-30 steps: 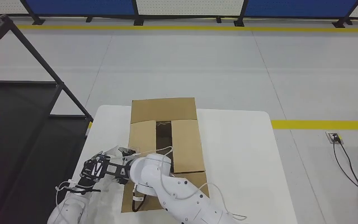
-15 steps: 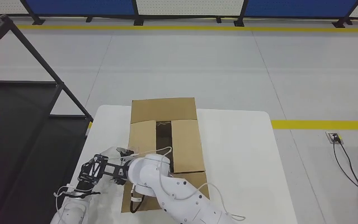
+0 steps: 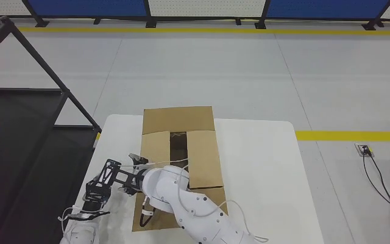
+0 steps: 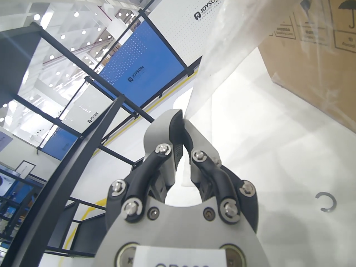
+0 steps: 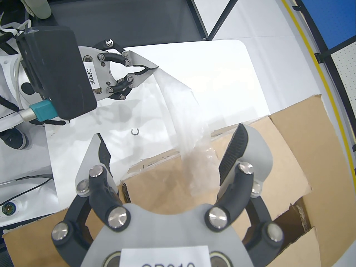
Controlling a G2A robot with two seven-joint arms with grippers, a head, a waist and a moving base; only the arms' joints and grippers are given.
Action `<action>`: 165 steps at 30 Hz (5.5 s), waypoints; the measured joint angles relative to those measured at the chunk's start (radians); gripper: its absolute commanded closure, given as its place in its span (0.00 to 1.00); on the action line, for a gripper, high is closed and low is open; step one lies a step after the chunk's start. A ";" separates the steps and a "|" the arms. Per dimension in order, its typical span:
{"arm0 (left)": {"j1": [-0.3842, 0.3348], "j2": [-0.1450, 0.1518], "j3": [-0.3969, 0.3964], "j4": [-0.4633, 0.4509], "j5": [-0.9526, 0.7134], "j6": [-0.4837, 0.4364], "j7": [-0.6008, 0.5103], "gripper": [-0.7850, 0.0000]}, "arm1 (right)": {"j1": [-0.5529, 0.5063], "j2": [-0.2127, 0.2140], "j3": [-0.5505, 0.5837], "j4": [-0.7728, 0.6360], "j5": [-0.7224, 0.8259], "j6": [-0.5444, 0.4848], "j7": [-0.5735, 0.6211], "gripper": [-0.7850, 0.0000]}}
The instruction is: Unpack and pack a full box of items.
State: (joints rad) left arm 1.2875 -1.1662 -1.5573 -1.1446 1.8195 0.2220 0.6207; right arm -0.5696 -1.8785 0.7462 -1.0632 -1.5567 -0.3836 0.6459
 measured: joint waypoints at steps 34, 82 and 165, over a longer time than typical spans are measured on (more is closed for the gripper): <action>0.038 -0.014 0.025 -0.027 -0.009 0.019 0.000 0.14 | 0.032 0.002 0.032 0.041 -0.084 -0.002 -0.009 0.00; 0.057 -0.016 0.003 -0.073 0.007 -0.021 -0.011 0.11 | 0.191 -0.131 -0.125 0.358 -0.154 0.089 -0.058 0.66; 0.053 -0.018 -0.031 -0.033 -0.027 -0.041 0.015 0.10 | 0.370 -0.138 -0.041 0.522 0.339 -0.163 -0.110 0.00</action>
State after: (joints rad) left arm 1.3407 -1.1840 -1.5885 -1.1778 1.7929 0.1807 0.6360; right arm -0.1999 -2.0164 0.7048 -0.5413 -1.2176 -0.5465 0.5361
